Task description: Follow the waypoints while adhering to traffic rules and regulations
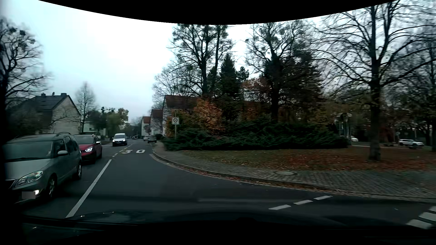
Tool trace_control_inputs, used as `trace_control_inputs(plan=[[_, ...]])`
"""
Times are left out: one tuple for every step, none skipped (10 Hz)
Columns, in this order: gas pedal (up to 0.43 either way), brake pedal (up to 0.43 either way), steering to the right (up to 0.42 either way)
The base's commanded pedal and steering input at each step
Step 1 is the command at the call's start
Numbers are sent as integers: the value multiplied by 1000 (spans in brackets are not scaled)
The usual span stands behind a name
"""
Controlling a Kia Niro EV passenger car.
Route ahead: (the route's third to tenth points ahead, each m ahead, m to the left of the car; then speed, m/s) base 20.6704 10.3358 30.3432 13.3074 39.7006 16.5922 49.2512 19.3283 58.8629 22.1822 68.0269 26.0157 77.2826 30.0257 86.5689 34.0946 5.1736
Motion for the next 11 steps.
trace_control_inputs(plan=[[169, 0, -411], [177, 0, -400], [189, 0, -384], [197, 0, -366], [209, 0, -339], [209, 0, -312], [209, 0, -291], [209, 0, -251], [209, 0, -210], [220, 0, -171], [220, 0, -148]])
